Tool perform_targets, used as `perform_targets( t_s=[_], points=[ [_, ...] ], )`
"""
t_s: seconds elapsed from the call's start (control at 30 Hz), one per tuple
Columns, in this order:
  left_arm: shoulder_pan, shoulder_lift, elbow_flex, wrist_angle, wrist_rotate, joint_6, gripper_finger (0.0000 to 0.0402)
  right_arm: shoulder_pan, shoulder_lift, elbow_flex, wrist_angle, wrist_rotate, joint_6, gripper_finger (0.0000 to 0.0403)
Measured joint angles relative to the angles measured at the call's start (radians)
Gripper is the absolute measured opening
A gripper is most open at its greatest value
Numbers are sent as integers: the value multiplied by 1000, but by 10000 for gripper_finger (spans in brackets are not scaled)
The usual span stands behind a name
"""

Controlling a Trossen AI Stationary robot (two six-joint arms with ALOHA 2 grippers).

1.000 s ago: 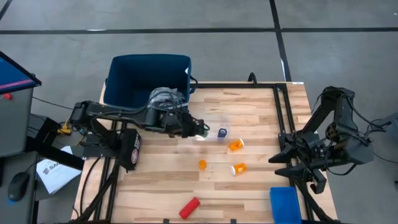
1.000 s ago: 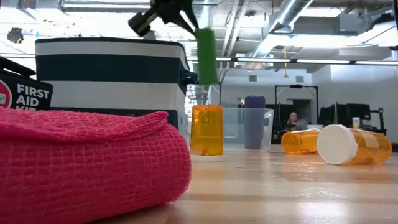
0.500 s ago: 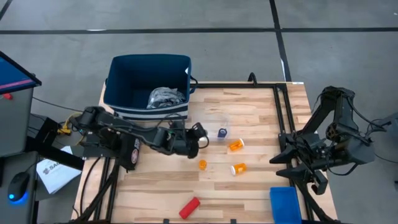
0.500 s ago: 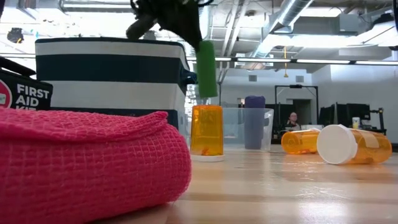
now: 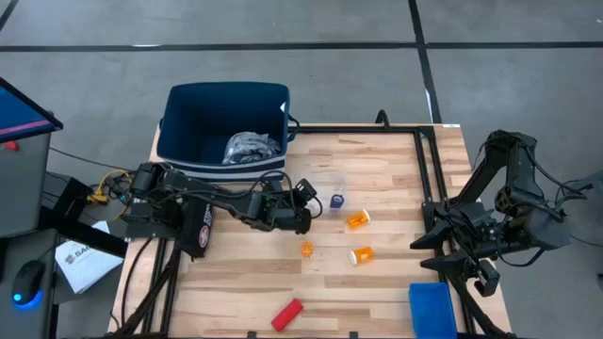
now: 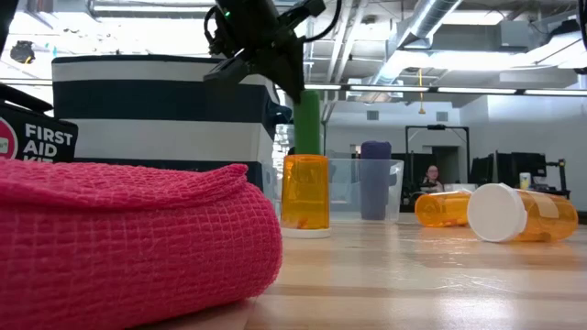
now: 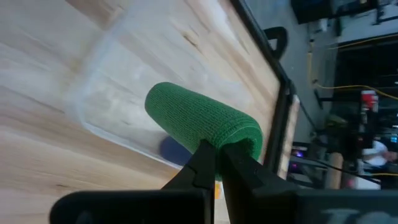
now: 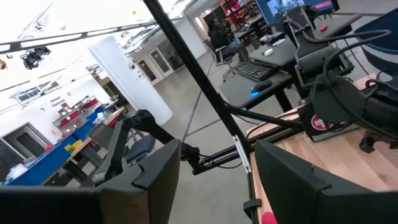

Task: Pick & place medical supplies in basket/bin
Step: Put the green bandage into the transparent bin

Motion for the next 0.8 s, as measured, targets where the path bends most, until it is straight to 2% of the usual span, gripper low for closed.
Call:
perform_targets(
  t_s=[0.8],
  points=[
    [16,67,1,23,-43,7,0,0,0,0,-59,22,36,205]
  ],
)
